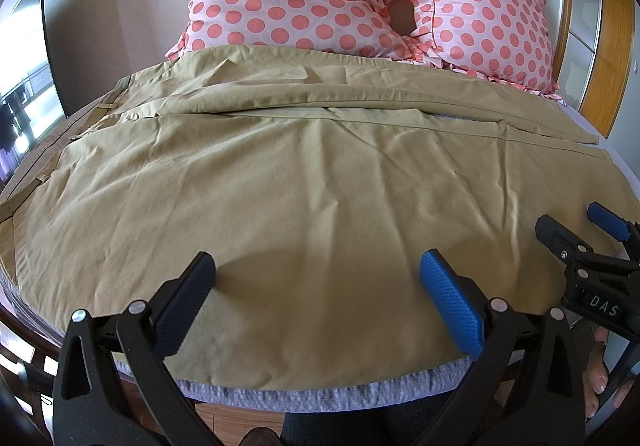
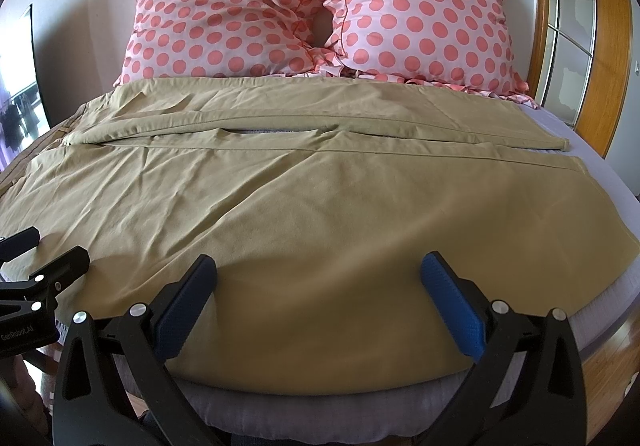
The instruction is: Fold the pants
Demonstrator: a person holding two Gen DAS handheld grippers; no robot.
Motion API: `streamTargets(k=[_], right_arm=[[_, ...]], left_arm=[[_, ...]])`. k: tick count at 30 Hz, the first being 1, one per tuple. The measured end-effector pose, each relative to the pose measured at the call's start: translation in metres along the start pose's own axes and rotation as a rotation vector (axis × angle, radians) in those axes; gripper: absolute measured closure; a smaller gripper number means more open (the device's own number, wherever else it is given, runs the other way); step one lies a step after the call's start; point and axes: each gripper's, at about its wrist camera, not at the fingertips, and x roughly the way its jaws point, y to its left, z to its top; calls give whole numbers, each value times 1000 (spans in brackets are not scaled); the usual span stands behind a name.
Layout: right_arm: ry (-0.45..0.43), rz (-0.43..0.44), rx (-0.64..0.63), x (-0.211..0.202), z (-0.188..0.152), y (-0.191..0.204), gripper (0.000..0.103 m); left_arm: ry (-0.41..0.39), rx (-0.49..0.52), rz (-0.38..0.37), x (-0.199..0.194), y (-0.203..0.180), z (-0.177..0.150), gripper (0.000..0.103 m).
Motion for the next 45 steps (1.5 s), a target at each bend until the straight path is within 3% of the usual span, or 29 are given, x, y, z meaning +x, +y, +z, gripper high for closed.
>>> streamTargets(k=[25, 28, 31, 34, 36, 38, 41, 45], right_arm=[[-16, 15, -9, -2, 1, -3, 1], [-26, -1, 46, -11, 26, -22, 1], [-62, -85, 133, -21, 78, -61, 1], [-28, -193, 268, -2, 137, -117, 1], [25, -264, 373, 30, 172, -156, 8], [107, -332, 478, 71, 198, -191, 31], [209, -377, 663, 138, 220, -234, 44], [254, -466, 728, 198, 239, -257, 45]], left_arm=[[-5, 5, -2, 0, 0, 0, 2], [5, 19, -10, -5, 1, 9, 2], [-26, 28, 27, -9, 6, 17, 2], [-73, 19, 10, -16, 13, 27, 2], [-101, -4, -26, -21, 20, 32, 2], [-126, -25, -55, -22, 26, 38, 2], [-153, -39, -90, -20, 31, 47, 2], [-172, -24, -102, -14, 32, 55, 2]])
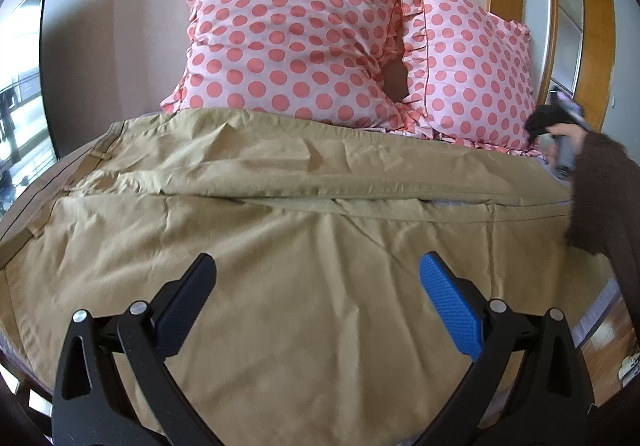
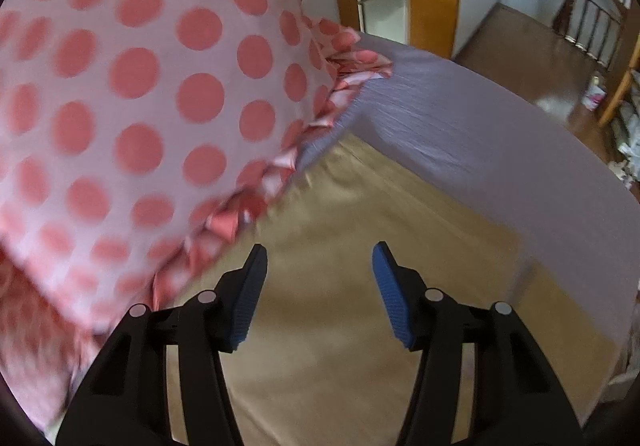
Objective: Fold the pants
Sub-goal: 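Reach the right tool to the khaki pants' leg hem and grasp it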
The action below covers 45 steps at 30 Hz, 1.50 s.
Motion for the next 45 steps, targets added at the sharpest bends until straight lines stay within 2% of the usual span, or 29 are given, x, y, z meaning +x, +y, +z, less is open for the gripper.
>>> streamTargets(k=[4, 7, 9, 11, 14, 15, 16, 17, 19, 21, 22, 24, 27, 28, 29, 30, 31, 33, 34, 36, 38, 42, 45], right_arm=[[-3, -94, -1, 35, 10, 30, 45], [11, -211, -32, 55, 7, 39, 45], [-22, -218, -46, 54, 0, 32, 47], [-42, -121, -55, 55, -6, 20, 66], [-110, -59, -56, 46, -20, -4, 91], [-122, -44, -57, 46, -21, -6, 93], [-125, -18, -48, 47, -19, -10, 99], [-114, 48, -6, 46, -21, -21, 101], [-107, 156, 71, 38, -22, -38, 101], [-156, 295, 107, 9, -26, -58, 101], [-197, 375, 115, -15, -35, -75, 101], [-244, 476, 126, -51, -56, -112, 101], [-256, 613, 177, -93, -101, -184, 101], [-254, 626, 185, -105, -116, -197, 101], [-242, 616, 188, -125, -148, -207, 101], [-221, 605, 189, -124, -161, -219, 101], [-187, 603, 195, -114, -162, -232, 101], [-63, 607, 223, -97, -179, -243, 98], [-24, 607, 240, -91, -184, -243, 91], [37, 616, 295, -80, -181, -244, 79], [37, 627, 304, -79, -181, -244, 62], [89, 650, 355, -72, -186, -252, 61], [87, 634, 368, -73, -182, -253, 61]], left_arm=[[-8, 20, -12, 5, 0, 2, 2], [0, 27, -32, 10, -1, 3, 2], [7, 22, -50, 14, 0, 3, 2], [12, 10, -62, 17, 2, 3, 2], [15, -19, -78, 18, 5, 3, 2], [13, -34, -86, 16, 7, 3, 2], [6, -46, -92, 13, 9, 3, 2], [-1, -54, -93, 10, 11, 3, 2], [-25, -74, -86, 1, 17, 3, 2], [-46, -101, -79, -7, 25, 2, 2], [-53, -119, -78, -10, 31, 3, 2], [-62, -163, -75, -16, 44, 4, 2], [-69, -223, -75, -22, 62, 6, 2], [-72, -240, -76, -23, 68, 7, 2], [-75, -252, -77, -24, 72, 9, 2], [-77, -262, -76, -25, 77, 12, 2], [-75, -263, -73, -24, 81, 16, 2], [-74, -247, -61, -23, 86, 26, 2], [-74, -236, -49, -22, 88, 30, 2], [-76, -230, -48, -18, 95, 42, 2], [-63, -230, -62, -12, 104, 53, 2], [-37, -178, -6, -1, 115, 73, 2], [-28, -175, -14, 13, 122, 88, 2]])
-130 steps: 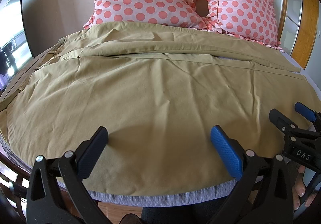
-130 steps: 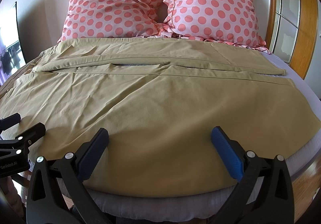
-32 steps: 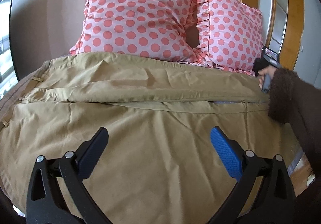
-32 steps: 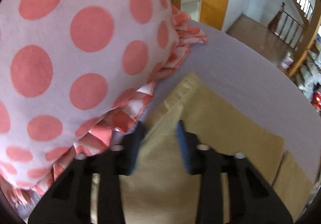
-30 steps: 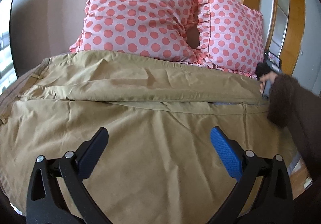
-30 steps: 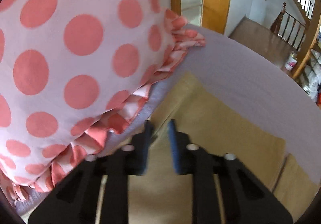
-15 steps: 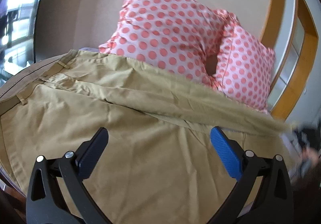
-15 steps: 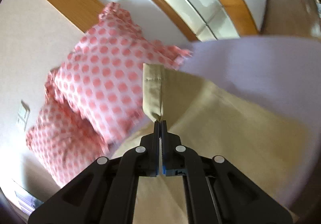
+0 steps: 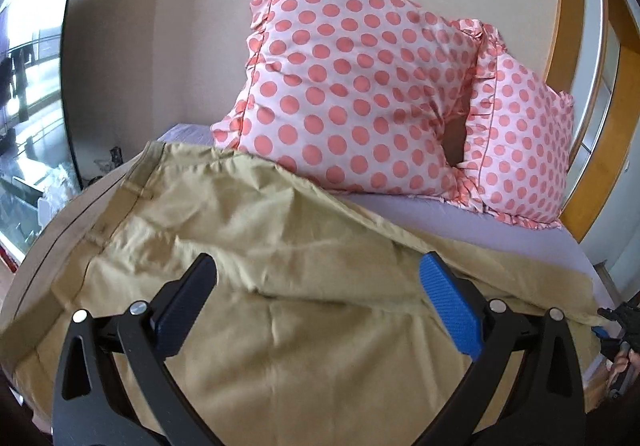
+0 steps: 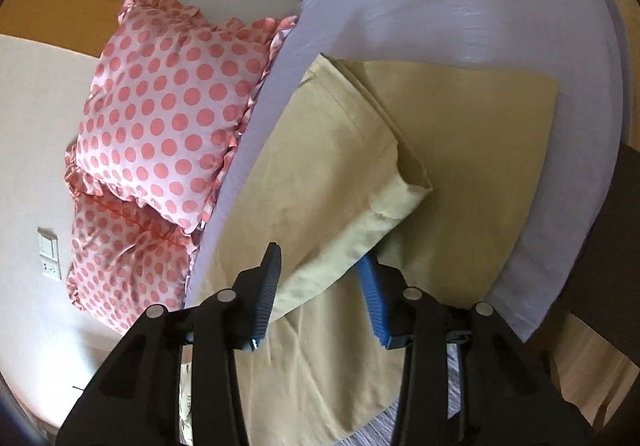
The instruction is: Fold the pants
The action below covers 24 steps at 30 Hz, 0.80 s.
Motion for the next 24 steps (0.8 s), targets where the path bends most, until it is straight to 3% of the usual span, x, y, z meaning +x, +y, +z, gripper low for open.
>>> streamTargets(k=[1, 3, 4, 5, 6, 7, 9, 14, 16, 17, 18, 20, 22, 24], right_arm=[[-15, -6, -3, 2, 1, 3, 64], [-57, -16, -36, 7, 7, 8, 98], [-63, -3, -62, 11, 10, 10, 101], [-87, 34, -83, 9, 14, 10, 101], [-120, 82, -85, 3, 16, 10, 101], [-140, 107, -86, -2, 18, 9, 101], [-184, 141, -105, -13, 24, 11, 101], [-194, 153, -122, -15, 28, 12, 101], [-198, 160, -124, -14, 29, 11, 101], [-199, 157, -123, -13, 29, 11, 101], [-198, 159, -119, -13, 29, 11, 101], [-201, 178, -109, -14, 31, 15, 101], [-218, 189, -111, -21, 33, 18, 101], [-259, 196, -124, -37, 36, 21, 101]], left_arm=[[10, -18, -24, 8, 4, 6, 2], [41, -58, -65, 25, 11, 18, 2], [83, -102, -68, 43, 19, 28, 2], [126, -139, -55, 58, 25, 35, 11], [167, -172, -48, 72, 32, 41, 27], [207, -206, -41, 87, 38, 46, 32], [260, -240, -9, 114, 44, 52, 33], [340, -265, 83, 167, 55, 60, 34], [344, -322, 99, 183, 66, 63, 51], [346, -357, 94, 188, 74, 63, 76], [348, -409, 70, 192, 84, 62, 93], [324, -472, 29, 184, 94, 58, 96], [274, -428, 23, 153, 89, 55, 97], [193, -359, 3, 98, 78, 46, 97]])
